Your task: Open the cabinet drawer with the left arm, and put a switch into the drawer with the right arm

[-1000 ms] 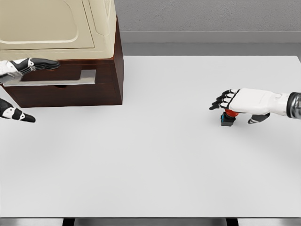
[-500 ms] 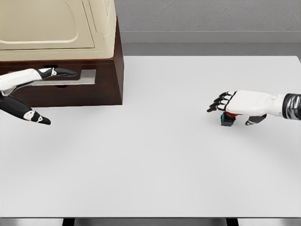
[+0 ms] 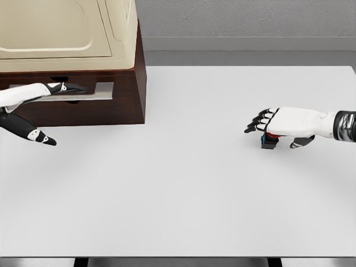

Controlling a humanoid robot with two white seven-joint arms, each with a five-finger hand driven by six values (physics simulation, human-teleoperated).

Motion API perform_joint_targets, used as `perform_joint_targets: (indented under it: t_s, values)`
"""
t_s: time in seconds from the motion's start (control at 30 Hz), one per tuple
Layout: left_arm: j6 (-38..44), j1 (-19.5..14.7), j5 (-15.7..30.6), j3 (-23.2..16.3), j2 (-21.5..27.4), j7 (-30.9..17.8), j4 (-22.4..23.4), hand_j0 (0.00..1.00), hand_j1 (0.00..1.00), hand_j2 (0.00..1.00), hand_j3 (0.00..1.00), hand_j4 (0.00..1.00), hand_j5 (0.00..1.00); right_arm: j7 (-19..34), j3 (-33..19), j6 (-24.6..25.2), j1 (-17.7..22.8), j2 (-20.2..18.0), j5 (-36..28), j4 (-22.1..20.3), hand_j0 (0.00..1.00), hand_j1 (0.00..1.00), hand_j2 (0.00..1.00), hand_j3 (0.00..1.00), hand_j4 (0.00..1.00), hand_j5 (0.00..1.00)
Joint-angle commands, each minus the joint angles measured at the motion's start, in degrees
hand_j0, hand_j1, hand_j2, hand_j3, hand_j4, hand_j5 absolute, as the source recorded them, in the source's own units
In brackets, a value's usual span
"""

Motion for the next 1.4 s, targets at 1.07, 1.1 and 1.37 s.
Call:
perform_joint_targets:
  t_s: [1.07,1.1,1.37]
  values:
    - [6.23,-0.97,-10.21,-0.07,-1.26,0.02,2.04,1.00,1.00,1.00,1.00,1.00,1.00,-0.02,0.08,0.14,0.00,-0.42,-0.24,-0.10,1.00,1.00,1.00,1.00,1.00,1.00]
    - [6.23,-0.97,-11.00,-0.07,-1.35,0.02,2.22,1.00,1.00,1.00,1.00,1.00,1.00,-0.02,0.08,0.14,0.00,-0.50,-0.24,-0.10,1.00,1.00,1.00,1.00,1.00,1.00]
    - [7.73,-0.97,-12.59,-0.77,-2.14,0.02,2.22,1.00,1.00,1.00,1.00,1.00,1.00,-0.02,-0.01,0.14,0.00,-0.68,-0.24,-0.10,1.00,1.00,1.00,1.00,1.00,1.00]
